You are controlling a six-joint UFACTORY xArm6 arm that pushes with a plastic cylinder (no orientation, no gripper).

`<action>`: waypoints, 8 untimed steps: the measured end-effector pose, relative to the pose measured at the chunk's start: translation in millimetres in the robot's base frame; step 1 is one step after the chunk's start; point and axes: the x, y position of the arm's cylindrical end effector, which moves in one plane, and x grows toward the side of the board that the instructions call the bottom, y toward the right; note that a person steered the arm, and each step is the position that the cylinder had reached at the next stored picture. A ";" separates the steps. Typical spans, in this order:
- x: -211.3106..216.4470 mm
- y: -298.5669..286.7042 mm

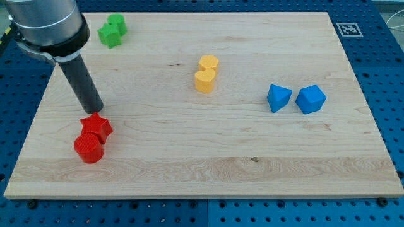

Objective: Push the green star above the yellow heart

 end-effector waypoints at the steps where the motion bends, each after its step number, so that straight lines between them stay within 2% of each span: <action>1: -22.5 -8.9; 3: -83.4 -33.4; 5: -88.3 -39.6; 8: -161.3 -61.1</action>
